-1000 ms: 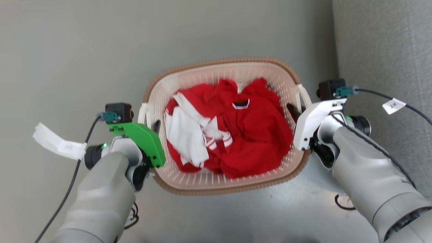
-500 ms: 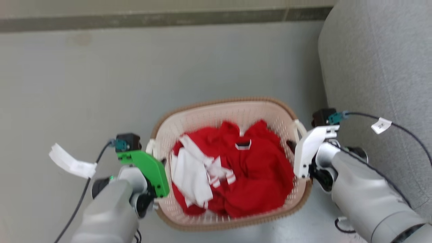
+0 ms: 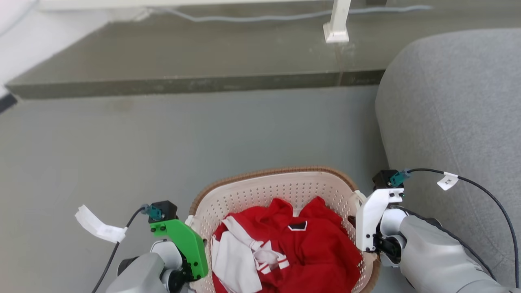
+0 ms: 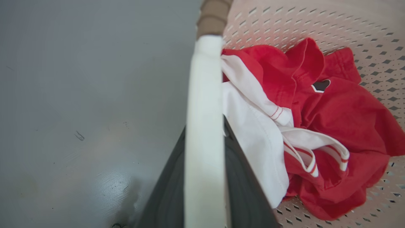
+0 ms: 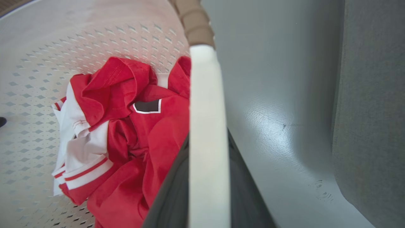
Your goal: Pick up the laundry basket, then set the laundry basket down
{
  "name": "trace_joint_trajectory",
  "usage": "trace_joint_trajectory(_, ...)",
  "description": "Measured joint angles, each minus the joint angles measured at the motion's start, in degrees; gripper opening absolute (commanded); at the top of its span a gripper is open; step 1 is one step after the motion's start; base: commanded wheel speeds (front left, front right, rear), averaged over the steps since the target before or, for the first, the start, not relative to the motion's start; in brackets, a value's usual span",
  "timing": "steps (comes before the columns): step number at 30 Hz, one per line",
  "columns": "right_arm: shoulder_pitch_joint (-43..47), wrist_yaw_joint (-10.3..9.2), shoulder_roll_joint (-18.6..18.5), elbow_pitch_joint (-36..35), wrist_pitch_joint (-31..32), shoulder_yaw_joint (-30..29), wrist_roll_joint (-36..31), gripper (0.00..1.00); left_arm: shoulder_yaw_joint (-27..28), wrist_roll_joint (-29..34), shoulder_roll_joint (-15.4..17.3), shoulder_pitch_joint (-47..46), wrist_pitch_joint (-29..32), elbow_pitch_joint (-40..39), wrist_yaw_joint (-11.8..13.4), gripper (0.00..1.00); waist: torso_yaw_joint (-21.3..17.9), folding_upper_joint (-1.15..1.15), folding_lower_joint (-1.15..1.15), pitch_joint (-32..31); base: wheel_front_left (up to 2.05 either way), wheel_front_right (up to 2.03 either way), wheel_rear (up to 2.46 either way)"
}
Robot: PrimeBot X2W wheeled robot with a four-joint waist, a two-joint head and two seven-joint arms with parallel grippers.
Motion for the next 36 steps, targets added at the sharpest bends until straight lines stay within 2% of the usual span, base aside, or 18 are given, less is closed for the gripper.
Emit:
trace_joint_trajectory(12,0.1,0.00,0.1,0.8,2.4,0.5,0.6,0.00,-1.2,-0.7,0.0,0.5,2.2,-0.3,0.2,0.00,-0.7,0.00,0.00,-4.7,0.00,0.00,0.00)
trace_joint_trajectory(36,0.0,-0.02,0.1,0.8,3.0,1.5,1.4,0.00,-2.7,-1.5,0.2,0.3,1.6,0.0,0.2,0.00,-1.9,0.00,0.00,-4.7,0.00,0.00,0.00)
